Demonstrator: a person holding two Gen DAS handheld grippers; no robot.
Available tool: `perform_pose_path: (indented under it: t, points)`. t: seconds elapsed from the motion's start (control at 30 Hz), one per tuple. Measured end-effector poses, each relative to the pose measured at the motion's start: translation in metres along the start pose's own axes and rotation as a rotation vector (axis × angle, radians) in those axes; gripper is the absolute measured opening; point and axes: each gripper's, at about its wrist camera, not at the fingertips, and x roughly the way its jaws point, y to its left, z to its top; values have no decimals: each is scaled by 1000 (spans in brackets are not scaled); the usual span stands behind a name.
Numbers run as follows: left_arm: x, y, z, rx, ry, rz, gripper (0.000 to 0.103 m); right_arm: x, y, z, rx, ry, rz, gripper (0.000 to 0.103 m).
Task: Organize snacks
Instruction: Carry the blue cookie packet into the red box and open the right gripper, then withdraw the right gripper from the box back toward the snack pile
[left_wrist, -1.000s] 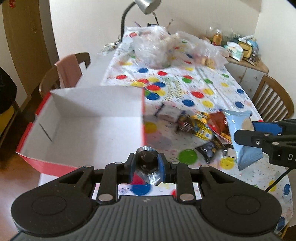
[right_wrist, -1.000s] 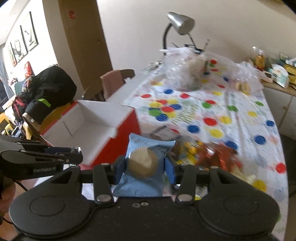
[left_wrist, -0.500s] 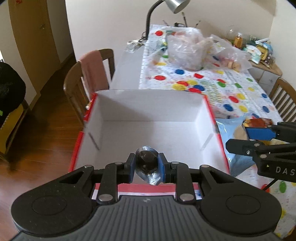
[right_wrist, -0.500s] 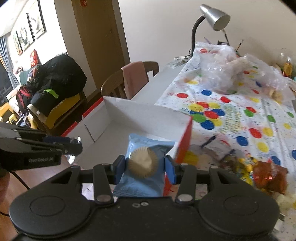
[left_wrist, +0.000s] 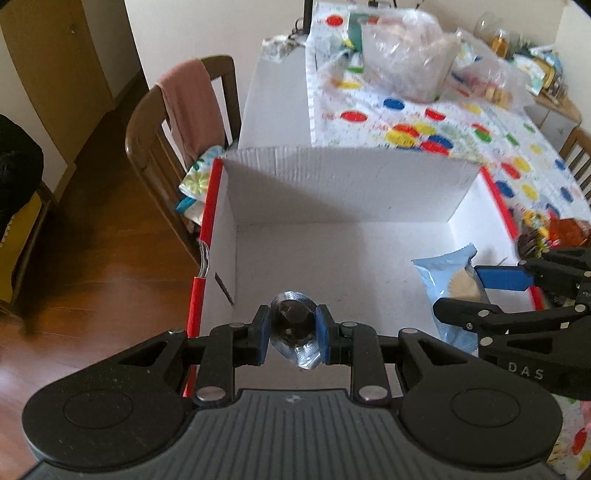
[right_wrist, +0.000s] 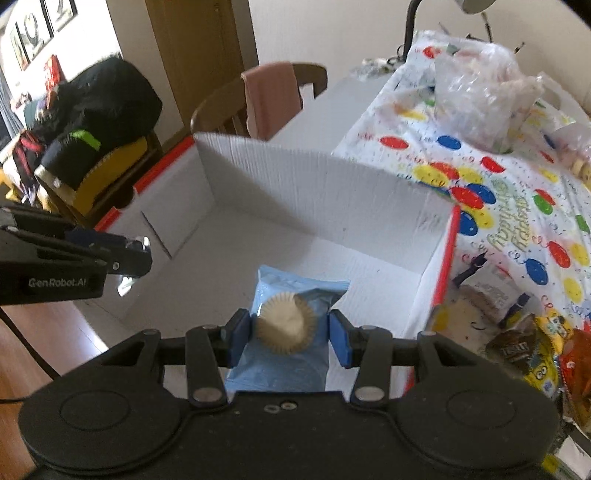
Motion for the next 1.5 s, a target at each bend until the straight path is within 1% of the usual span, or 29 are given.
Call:
perform_pose_path:
  t: [0.1, 0.27, 0.43, 0.57, 0.8, 0.87, 1.0, 1.03, 1.27, 1.37, 1.43, 1.5]
  points:
    - [13, -1, 0, 20, 26, -4, 25, 15, 4, -1, -11, 35, -8, 45]
    - [33, -9, -5, 87, 73, 6, 25, 32, 9, -2, -41, 93, -14, 45]
    - [52, -9, -6, 103, 134, 22, 25, 42, 8, -1, -36, 147, -19, 45]
    - [60, -9, -8, 111, 161, 23, 25, 45, 10, -2, -36, 170, -26, 45]
    - [72, -9, -13, 119, 196, 29, 26, 51, 11, 0, -40, 178, -47, 45]
    - [73, -9, -14, 124, 196, 36, 26, 51, 10, 0, -39, 183, -52, 45]
    - [69, -8, -15, 121, 183, 22, 26, 50, 10, 1, -34, 175, -53, 50]
    - [67, -7, -15, 121, 175, 22, 26, 48, 9, 1, -30, 169, -52, 52]
    - [57, -3, -15, 93, 140, -7, 29, 24, 8, 1, 9, 111, -21, 55]
    - [45, -1, -16, 74, 112, -20, 33, 9, 6, 1, 31, 75, -9, 58]
    - [34, 0, -15, 69, 90, -29, 42, 0, 5, 1, 44, 53, -1, 62]
    - [23, -2, -15, 67, 62, -31, 47, -11, 4, 1, 52, 29, 4, 63]
